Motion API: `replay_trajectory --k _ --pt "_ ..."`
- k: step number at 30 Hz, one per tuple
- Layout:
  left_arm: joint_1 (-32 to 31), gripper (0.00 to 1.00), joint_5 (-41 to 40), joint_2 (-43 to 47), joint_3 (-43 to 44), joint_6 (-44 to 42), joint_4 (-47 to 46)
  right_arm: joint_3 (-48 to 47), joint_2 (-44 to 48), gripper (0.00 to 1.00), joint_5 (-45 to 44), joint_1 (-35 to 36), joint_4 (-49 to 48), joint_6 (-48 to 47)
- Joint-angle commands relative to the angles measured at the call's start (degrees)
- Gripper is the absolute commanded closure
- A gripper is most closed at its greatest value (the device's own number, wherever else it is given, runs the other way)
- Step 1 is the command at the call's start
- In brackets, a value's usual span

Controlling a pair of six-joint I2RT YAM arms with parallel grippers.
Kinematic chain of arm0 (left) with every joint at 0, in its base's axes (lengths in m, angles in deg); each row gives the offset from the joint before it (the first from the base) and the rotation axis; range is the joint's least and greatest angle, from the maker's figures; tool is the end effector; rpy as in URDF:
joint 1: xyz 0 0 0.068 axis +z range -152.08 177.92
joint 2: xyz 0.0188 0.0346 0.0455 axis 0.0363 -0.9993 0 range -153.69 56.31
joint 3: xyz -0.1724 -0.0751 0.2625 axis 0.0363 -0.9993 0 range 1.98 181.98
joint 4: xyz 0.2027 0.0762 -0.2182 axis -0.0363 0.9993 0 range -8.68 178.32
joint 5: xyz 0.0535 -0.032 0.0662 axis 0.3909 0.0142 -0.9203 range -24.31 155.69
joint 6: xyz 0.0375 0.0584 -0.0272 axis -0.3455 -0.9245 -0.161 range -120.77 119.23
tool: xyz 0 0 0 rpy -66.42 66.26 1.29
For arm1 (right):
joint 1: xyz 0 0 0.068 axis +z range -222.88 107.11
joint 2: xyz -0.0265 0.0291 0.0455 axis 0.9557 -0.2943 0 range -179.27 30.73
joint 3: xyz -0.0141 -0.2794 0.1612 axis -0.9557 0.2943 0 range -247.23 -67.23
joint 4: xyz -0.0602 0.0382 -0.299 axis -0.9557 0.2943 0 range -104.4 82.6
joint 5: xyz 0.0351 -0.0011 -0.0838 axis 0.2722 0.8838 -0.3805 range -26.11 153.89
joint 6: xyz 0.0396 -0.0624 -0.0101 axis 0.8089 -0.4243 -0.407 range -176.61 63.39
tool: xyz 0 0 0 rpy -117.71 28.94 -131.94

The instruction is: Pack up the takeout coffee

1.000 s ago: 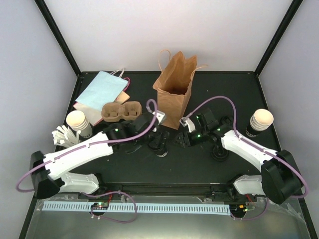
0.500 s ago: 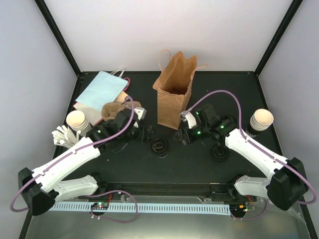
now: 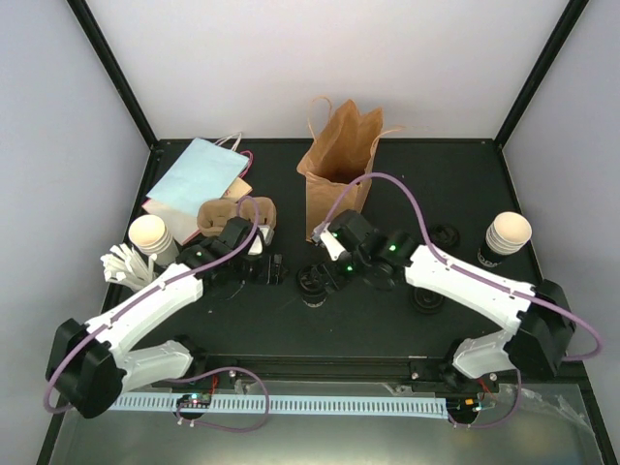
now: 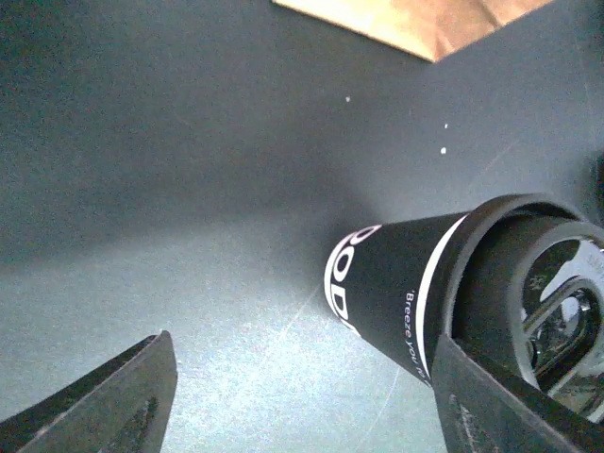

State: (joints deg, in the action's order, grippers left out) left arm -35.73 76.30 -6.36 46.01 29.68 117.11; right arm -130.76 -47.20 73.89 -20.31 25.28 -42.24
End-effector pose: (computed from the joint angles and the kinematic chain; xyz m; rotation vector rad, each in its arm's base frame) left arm 0.2028 -0.1489 0.2465 0.1517 2.6316 -0.6558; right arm 0.1935 0.2709 0.2973 -0.9326 2.4647 0.6631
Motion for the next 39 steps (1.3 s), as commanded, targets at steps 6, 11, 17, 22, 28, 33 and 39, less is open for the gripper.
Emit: replay_trajectory --k 6,11,17,22,28,33,39 --pt "0.8 0.28 10.09 -2.8 -2.72 -0.45 -7.53 -4.39 -5.73 0.26 -7.32 3.15 2.63 -1.11" --pt "0.81 0.29 11.07 -3.44 -3.34 -0.63 -8.52 -5.57 -7.23 0.16 -8.65 4.63 3.09 -1.65" --pt "0.79 0.3 11.27 -5.02 -3.65 -0.85 -8.76 -7.46 -9.1 0.13 -11.26 7.18 4.51 -2.61" --pt "0.8 0.3 11.34 -5.41 -3.78 -0.9 -8.88 -8.04 -10.54 0.11 -13.07 8.43 5.41 -2.47" --pt "0.8 0.3 11.53 -5.43 -4.26 -1.25 -8.83 -7.67 -11.47 0.12 -13.3 8.66 5.1 -2.26" --pt "0.78 0.3 11.78 -6.19 -4.52 -1.45 -9.09 -7.62 -11.92 0.14 -12.37 8.68 5.14 -2.33" --pt "0.78 0.3 12.2 -7.19 -5.0 -1.5 -10.04 -6.76 -11.15 0.15 -10.11 8.67 4.81 -2.57"
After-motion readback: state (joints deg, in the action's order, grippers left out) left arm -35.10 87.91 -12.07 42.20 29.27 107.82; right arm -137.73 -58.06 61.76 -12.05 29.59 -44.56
